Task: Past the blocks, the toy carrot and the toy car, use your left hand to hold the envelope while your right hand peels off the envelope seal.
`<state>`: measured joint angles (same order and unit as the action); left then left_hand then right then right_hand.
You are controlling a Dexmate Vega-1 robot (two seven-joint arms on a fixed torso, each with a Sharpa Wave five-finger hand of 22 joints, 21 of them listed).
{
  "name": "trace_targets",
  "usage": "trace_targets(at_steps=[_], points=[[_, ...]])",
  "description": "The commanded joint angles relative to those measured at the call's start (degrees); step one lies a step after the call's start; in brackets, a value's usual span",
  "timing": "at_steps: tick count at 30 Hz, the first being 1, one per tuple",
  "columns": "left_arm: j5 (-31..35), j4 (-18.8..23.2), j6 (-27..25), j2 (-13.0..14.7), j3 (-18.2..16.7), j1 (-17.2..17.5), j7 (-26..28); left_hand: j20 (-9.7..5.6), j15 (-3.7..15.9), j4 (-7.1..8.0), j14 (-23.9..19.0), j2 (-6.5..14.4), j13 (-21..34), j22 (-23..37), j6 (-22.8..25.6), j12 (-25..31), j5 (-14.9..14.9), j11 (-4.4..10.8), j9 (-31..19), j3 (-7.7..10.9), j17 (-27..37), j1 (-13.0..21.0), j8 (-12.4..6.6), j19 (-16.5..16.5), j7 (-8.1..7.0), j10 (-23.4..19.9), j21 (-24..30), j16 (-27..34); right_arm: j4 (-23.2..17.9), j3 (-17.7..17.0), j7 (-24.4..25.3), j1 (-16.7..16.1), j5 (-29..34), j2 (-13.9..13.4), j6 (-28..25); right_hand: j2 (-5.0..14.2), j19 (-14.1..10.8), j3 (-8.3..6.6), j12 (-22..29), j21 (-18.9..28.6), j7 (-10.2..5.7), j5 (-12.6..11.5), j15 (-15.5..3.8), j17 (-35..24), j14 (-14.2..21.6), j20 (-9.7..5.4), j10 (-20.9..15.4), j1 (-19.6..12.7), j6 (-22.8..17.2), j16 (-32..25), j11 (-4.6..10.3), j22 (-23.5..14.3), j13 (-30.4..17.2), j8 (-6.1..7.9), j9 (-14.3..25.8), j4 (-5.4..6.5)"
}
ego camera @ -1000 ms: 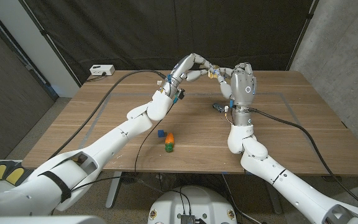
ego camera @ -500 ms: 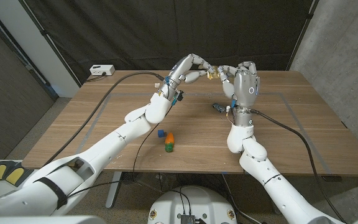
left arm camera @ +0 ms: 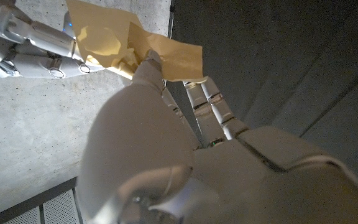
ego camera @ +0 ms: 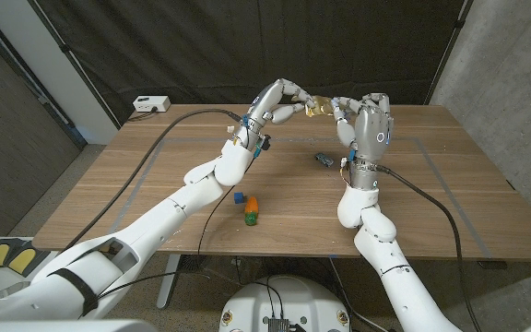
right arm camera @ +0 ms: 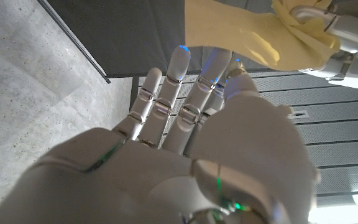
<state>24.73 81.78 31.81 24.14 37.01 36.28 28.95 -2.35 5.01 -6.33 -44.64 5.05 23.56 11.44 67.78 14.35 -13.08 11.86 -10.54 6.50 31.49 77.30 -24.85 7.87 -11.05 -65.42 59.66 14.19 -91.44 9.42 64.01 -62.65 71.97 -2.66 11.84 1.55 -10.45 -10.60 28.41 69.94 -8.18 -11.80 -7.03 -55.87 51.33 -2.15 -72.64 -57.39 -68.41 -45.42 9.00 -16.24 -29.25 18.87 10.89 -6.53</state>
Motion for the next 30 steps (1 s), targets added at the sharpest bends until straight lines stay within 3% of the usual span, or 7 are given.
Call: trace_targets(at_steps=[1,5,8,10,13,19,30], points=[[1.0,-0.17,-0.14,-0.47,0.17,-0.17,0.85,-1.14,8.9,0.12,-0.24,0.4,0.17,0.07,0.39,-0.07,0.21,-0.48,-0.32,-0.15,0.25,0.35,0.28,-0.25,-0.19,-0.95,0.3,-0.12,-2.59,6.19,-0.01,-0.35,-7.76,-7.15,-2.84,-1.99,0.81,1.96,-1.34,0.49,0.31,0.05,-5.55,-0.93,-1.47,-0.85,1.53,6.16,1.52,0.9,-0.08,0.69,-0.41,-1.22,2.27,2.02],[1.61,-0.7,-0.28,-0.62,0.59,-0.6,0.94,-1.09,8.89,0.14,-0.2,0.42,0.32,0.06,0.24,-0.15,0.17,-0.5,-0.34,-0.3,0.36,0.41,0.47,-0.36,-0.23,-1.01,0.38,-0.3,-3.99,8.85,-0.01,-0.02,-11.5,-9.76,-4.7,-1.37,1.07,2.68,-1.91,0.53,0.48,-0.7,-5.71,-0.79,-1.32,-0.79,1.37,9.61,1.58,1.39,-0.62,1.18,-0.11,-1.48,2.0,3.89],[1.9,-1.11,-0.26,-0.65,0.92,-0.9,0.95,-1.05,8.89,0.17,-0.19,0.48,0.36,0.05,0.31,-0.29,0.13,-0.51,-0.35,-0.42,0.47,0.46,0.55,-0.36,-0.23,-1.02,0.48,-0.43,-4.91,10.61,-0.01,0.29,-12.23,-11.15,-7.33,-1.02,1.31,2.7,-1.97,0.53,0.67,-0.85,-5.72,-0.72,-1.31,-0.59,1.48,10.12,1.53,1.51,-0.6,1.28,-0.27,-1.5,1.98,4.21],[2.06,-1.47,-0.03,-0.7,1.08,-1.09,1.18,-1.09,8.9,0.18,-0.2,0.49,0.41,0.04,0.38,-0.29,0.12,-0.5,-0.35,-0.45,0.5,0.47,0.55,-0.4,-0.21,-1.07,0.49,-0.45,-5.36,11.92,-0.01,0.65,-12.63,-11.92,-9.82,-1.81,1.55,3.27,-2.15,0.52,0.78,-0.96,-5.6,-0.9,-1.59,-0.4,1.84,11.04,2.04,1.63,-0.64,1.47,-0.5,-1.76,1.95,4.43],[1.98,-1.82,0.4,-0.72,1.18,-1.32,1.36,-1.16,8.9,0.19,-0.23,0.5,0.46,0.04,0.46,-0.31,0.12,-0.5,-0.36,-0.51,0.55,0.49,0.57,-0.37,-0.2,-1.09,0.53,-0.48,-5.66,13.58,-0.01,1.39,-13.57,-12.81,-13.18,-4.24,1.87,4.29,-3.07,0.57,0.45,-1.84,-5.7,-1.09,-2.25,-0.14,3.68,11.12,4.18,1.88,0.07,1.96,-0.91,-2.53,2.28,3.68],[1.69,-2.18,0.88,-0.71,1.14,-1.54,1.51,-1.25,8.9,0.21,-0.33,0.51,0.54,0.01,0.59,-0.43,0.12,-0.5,-0.36,-0.69,0.72,0.54,0.67,-0.34,-0.21,-1.22,0.65,-0.57,-5.87,16.53,-0.01,2.97,-15.84,-14.55,-18.38,-5.73,2.29,4.51,-4.73,0.9,-0.4,-4.07,-5.78,-0.96,-2.86,0.39,6.56,8.81,8.11,2.21,0.85,2.55,-1.28,-4.02,2.74,1.96],[2.73,-2.8,0.82,-0.77,1.37,-2.02,2.44,-1.3,8.9,0.25,-0.44,0.59,0.68,-0.01,0.61,-0.65,0.16,-0.46,-0.37,-0.98,0.98,0.63,0.92,-0.36,-0.2,-1.37,0.85,-0.77,-6.57,19.74,-0.01,4.32,-17.85,-16.62,-22.84,-6.22,2.48,4.8,-4.82,1.19,-0.57,-5.86,-5.82,-0.66,-3.06,0.77,5.94,7.66,7.32,2.5,1.14,2.98,-1.73,-3.55,3.17,1.25]])
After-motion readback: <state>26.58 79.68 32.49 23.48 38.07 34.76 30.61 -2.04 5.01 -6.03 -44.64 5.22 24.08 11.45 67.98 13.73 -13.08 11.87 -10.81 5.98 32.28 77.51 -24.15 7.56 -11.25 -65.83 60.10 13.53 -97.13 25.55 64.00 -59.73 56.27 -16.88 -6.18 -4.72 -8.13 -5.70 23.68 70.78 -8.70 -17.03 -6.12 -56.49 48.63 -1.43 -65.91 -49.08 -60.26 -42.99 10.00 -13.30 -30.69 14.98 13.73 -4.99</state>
